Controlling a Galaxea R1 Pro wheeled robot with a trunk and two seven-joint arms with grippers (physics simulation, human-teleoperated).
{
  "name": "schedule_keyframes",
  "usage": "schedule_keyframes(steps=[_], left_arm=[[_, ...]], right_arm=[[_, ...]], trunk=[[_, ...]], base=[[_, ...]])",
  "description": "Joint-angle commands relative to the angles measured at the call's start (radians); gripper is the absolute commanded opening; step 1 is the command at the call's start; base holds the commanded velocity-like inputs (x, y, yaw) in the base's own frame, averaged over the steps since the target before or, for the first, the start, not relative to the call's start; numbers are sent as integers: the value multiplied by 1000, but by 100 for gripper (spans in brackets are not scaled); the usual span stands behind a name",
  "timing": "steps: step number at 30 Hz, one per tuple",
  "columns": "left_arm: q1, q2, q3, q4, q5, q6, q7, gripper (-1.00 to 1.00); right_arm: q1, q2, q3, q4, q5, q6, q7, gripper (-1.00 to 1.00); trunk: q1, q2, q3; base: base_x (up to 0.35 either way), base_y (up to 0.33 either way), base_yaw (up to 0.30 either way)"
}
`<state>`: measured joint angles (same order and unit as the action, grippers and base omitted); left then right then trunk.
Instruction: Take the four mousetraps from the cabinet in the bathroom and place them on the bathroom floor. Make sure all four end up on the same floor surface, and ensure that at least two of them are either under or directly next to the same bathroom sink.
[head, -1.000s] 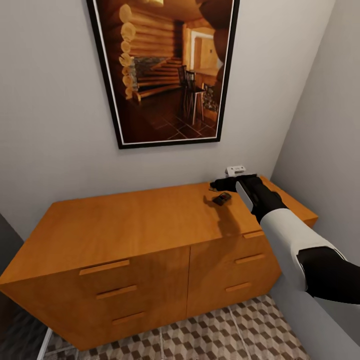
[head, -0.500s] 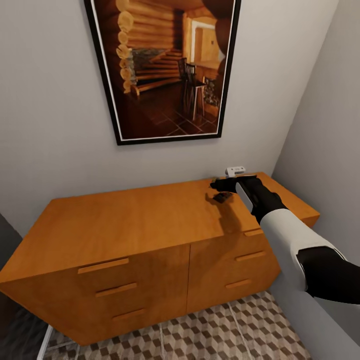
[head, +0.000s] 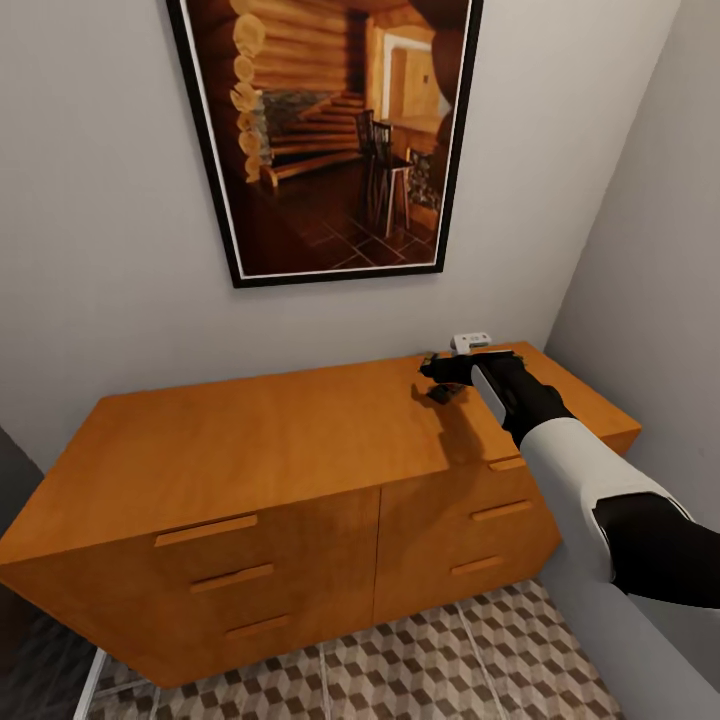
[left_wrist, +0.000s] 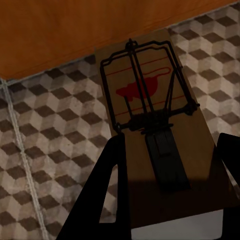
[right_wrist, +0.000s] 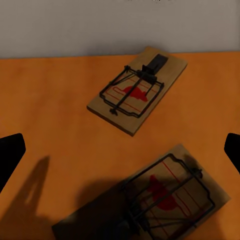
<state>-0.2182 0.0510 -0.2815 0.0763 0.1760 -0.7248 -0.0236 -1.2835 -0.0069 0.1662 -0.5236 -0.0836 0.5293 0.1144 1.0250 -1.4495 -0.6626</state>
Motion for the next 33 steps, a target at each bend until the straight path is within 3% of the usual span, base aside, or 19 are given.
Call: schedule_keyframes(steps=[1, 13, 20, 33], left_arm=[[-1, 0, -8, 3, 10, -5, -2, -100], [-1, 0, -8, 3, 10, -5, -2, -100], [-1, 0, -8, 3, 10, -5, -2, -100], [-1, 0, -8, 3, 10, -5, -2, -100]], right_arm=[[-1, -1, 4, -1, -8, 5, -2, 100], [0, -1, 4, -1, -8, 5, -2, 100], [-1, -1, 4, 0, -8, 5, -2, 100], [0, -1, 4, 1, -8, 5, -2, 100]], trunk=[[0, -1, -1], [0, -1, -16], [0, -1, -25], [0, -1, -27]], base=[[0, 0, 0], [12, 0, 0], [208, 0, 0], [27, 0, 0]])
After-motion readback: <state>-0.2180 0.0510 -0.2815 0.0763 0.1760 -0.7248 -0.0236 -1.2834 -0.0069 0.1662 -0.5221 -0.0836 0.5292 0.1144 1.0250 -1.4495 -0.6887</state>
